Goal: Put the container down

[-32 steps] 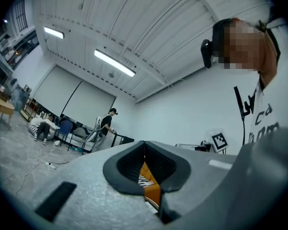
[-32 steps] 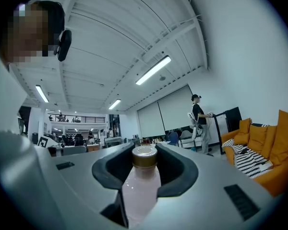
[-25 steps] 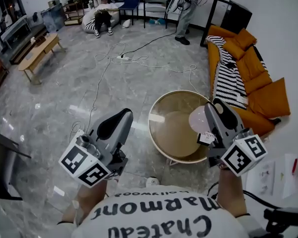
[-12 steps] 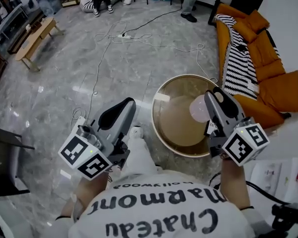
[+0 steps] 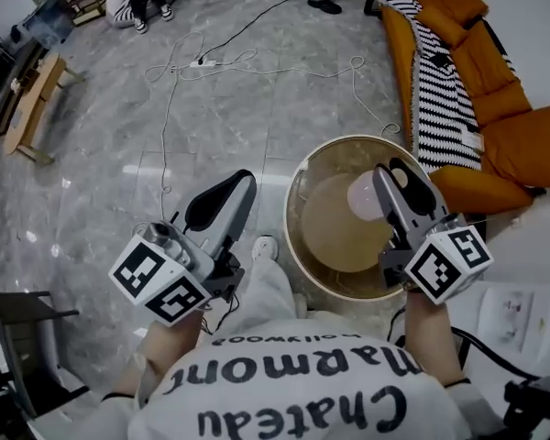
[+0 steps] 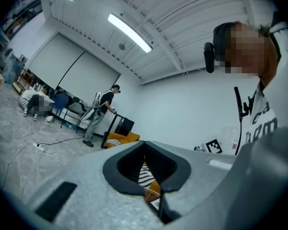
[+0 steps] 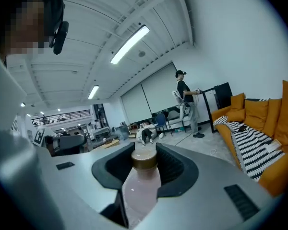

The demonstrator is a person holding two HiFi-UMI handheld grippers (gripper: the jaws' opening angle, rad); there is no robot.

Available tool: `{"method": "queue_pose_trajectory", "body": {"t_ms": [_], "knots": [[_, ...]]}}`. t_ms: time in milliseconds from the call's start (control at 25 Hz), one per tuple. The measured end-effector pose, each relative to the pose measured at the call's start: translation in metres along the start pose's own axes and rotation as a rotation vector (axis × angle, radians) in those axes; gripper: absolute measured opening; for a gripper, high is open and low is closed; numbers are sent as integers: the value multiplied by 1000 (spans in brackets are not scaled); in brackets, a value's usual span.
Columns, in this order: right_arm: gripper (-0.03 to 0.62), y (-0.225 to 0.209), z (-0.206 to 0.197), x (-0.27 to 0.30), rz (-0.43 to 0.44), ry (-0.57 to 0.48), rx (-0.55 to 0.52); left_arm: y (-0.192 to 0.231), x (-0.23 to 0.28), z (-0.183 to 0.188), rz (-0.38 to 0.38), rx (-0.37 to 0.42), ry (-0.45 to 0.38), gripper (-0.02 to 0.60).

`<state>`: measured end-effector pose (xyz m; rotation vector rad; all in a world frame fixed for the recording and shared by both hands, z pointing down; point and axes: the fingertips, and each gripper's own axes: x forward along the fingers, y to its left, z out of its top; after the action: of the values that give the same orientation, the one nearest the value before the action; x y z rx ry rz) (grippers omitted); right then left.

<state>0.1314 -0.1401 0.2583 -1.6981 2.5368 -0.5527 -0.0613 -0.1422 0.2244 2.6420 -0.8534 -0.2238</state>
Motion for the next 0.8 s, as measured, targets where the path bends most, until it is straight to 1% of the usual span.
{"method": "queue_pose_trajectory", "body": {"t_ms": [120,200,360,520,640,800], "knots": [[138,-16,-9,35,-74,23,7,35,29,0,-49,-6,59,15],[138,-24,-19,57,-127,46,-6,58,44,-4,-79,-8,98,15],[137,-44,-50,96,-224,95,-26,101,71,-27,-133,-44,176,15],[137,-70,-89,125,-325,152,25,134,94,-62,-192,-124,242,15],[137,-85,-124,140,-371,233,33,151,106,-93,-232,-148,304,15],[137,-104,-169,160,-405,311,47,178,116,-144,-231,-177,393,15]]}}
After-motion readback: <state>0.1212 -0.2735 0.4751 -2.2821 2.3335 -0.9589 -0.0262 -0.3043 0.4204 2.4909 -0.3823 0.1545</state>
